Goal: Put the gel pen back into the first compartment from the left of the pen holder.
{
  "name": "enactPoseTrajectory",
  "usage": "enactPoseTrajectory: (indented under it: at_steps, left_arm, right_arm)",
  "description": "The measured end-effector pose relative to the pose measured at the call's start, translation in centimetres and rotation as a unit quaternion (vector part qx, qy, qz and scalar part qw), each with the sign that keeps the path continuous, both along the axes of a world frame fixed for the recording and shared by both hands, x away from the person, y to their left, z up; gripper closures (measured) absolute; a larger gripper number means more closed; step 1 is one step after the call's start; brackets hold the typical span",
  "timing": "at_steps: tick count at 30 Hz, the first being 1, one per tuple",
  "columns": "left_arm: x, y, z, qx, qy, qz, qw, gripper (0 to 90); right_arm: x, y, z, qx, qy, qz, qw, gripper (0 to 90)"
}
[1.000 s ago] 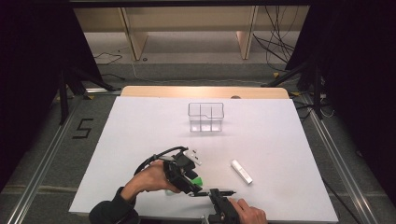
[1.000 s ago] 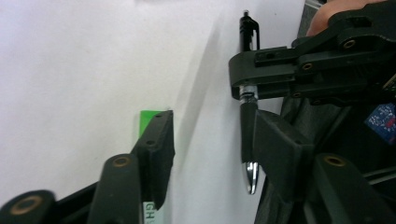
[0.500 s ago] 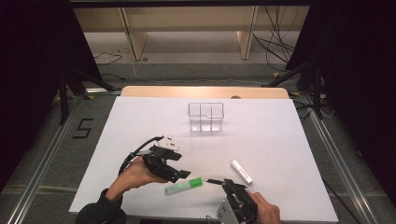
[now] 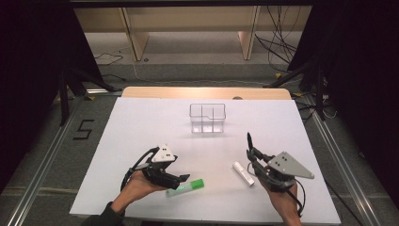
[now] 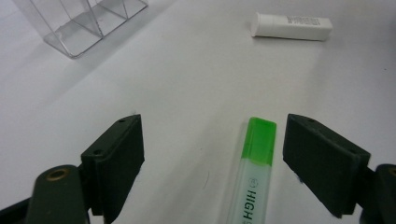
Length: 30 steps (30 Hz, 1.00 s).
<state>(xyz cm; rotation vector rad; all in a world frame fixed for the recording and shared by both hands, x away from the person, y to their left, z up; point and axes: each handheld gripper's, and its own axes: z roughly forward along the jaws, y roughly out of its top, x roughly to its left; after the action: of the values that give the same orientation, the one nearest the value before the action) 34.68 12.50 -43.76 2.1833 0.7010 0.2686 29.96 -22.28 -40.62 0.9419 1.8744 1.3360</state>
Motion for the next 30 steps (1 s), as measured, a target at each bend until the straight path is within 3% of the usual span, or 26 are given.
enactPoseTrajectory:
  at_steps: [4, 7, 8, 12, 13, 15, 18, 19, 23, 27, 28, 30]
  left_arm:
    - [-0.6, 0.5, -1.4, -0.024, -0.006, 0.018, 0.9995, 19.2]
    - [-1.1, 0.8, -1.4, -0.040, -0.010, 0.021, 0.9989, 19.2]
    - [-1.7, 1.1, -1.6, -0.054, -0.016, 0.022, 0.9982, 19.2]
    - [-2.4, 1.3, -2.2, -0.044, -0.027, 0.024, 0.9984, 19.1]
    - [-2.6, 1.4, -2.3, -0.042, -0.027, 0.025, 0.9984, 19.1]
    - [-2.9, 1.4, -2.3, -0.047, -0.027, 0.026, 0.9982, 19.1]
    - [-3.4, 1.3, -2.2, -0.039, -0.046, 0.026, 0.9978, 19.1]
    - [-3.4, 1.3, -2.2, -0.038, -0.044, 0.025, 0.9980, 19.0]
    - [-3.7, 1.4, -2.4, -0.035, -0.035, 0.025, 0.9985, 18.9]
    - [-4.2, 1.1, -2.6, -0.037, -0.028, 0.016, 0.9988, 18.7]
    - [-4.3, 1.1, -2.6, -0.036, -0.025, 0.013, 0.9989, 18.3]
    - [-4.5, 0.9, -2.7, -0.032, -0.023, 0.010, 0.9992, 18.2]
  right_arm:
    - [2.4, 0.0, 1.3, 0.061, 0.017, 0.008, 0.9979, 79.7]
    - [3.7, 0.5, 2.0, 0.072, 0.017, 0.010, 0.9972, 79.6]
    - [4.8, 1.0, 2.7, 0.092, 0.021, 0.017, 0.9954, 79.7]
    - [6.1, 1.6, 3.8, 0.097, 0.021, 0.022, 0.9948, 79.6]
    - [7.1, 1.9, 4.7, 0.095, 0.018, 0.020, 0.9951, 79.6]
    - [7.6, 2.0, 5.1, 0.099, 0.019, 0.020, 0.9947, 79.7]
    - [10.0, 2.2, 6.5, 0.119, 0.024, 0.014, 0.9925, 79.7]
    - [10.0, 2.2, 6.5, 0.119, 0.024, 0.014, 0.9925, 79.7]
    - [13.1, 1.9, 7.6, 0.137, 0.031, -0.002, 0.9900, 79.7]
    - [14.7, 1.8, 7.7, 0.147, 0.045, -0.013, 0.9880, 79.7]
    - [15.7, 2.0, 7.5, 0.141, 0.051, -0.021, 0.9885, 79.7]
    - [16.2, 2.2, 7.4, 0.136, 0.054, -0.025, 0.9889, 79.7]
